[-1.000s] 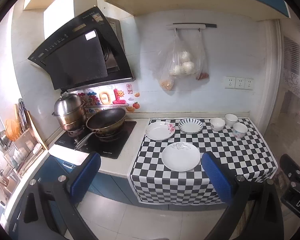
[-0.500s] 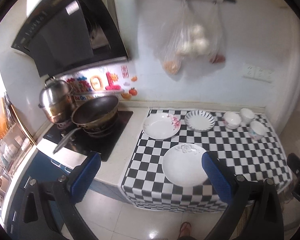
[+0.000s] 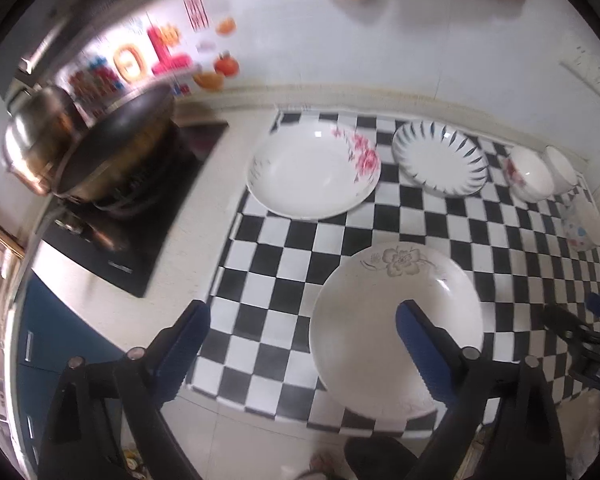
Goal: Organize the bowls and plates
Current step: 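Grasp the rim of the grey-floral white plate with both grippers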
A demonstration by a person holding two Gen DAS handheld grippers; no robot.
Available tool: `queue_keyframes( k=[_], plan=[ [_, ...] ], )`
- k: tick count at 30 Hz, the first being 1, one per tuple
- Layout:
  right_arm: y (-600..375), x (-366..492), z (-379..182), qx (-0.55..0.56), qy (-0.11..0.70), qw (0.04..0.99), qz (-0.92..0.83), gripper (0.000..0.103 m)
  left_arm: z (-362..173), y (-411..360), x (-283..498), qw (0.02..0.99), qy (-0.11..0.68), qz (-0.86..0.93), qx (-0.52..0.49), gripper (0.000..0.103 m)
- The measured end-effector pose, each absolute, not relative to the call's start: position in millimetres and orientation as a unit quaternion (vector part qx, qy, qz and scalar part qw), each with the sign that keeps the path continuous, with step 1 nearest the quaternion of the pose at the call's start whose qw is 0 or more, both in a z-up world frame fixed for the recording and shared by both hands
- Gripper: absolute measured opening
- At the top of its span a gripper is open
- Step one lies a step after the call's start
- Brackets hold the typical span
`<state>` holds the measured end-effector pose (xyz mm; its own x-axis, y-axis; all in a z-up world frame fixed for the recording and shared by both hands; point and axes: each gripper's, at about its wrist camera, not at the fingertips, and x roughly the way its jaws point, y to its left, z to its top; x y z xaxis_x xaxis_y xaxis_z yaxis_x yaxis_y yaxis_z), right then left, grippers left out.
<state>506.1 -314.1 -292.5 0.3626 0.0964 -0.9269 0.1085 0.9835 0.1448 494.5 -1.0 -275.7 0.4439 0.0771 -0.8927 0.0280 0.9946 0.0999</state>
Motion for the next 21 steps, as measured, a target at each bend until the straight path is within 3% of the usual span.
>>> queue_keyframes(
  k=[2, 6, 7, 10, 13, 17, 19, 21],
  plan=[
    [-313, 525, -322, 0.104, 0.588, 0.802, 0.011, 0.100, -297, 2, 509, 0.833, 0.552, 0.010, 0.038, 0.079],
    [-305, 544, -368, 0.141, 0.634, 0.760, 0.039, 0.088, -342, 7, 531, 0.789, 0.615, -0.018, 0.002, 0.063],
    [-303, 546, -377, 0.151, 0.643, 0.749, 0.042, 0.086, -353, 8, 534, 0.778, 0.628, -0.024, -0.008, 0.054],
    [-303, 553, -407, 0.188, 0.673, 0.713, 0.053, 0.076, -382, 9, 543, 0.745, 0.665, -0.049, -0.027, 0.045],
    [-298, 553, -427, 0.206, 0.692, 0.689, 0.060, 0.061, -404, 8, 550, 0.723, 0.687, -0.073, -0.029, 0.042],
    [-291, 552, -436, 0.218, 0.698, 0.679, 0.063, 0.051, -423, 9, 560, 0.703, 0.704, -0.097, -0.025, 0.034],
    [-287, 553, -438, 0.227, 0.706, 0.668, 0.066, 0.038, -427, 8, 564, 0.697, 0.708, -0.111, -0.031, 0.033],
    [-285, 553, -439, 0.229, 0.706, 0.667, 0.061, 0.037, -428, 6, 568, 0.693, 0.709, -0.124, -0.033, 0.033]
  ],
)
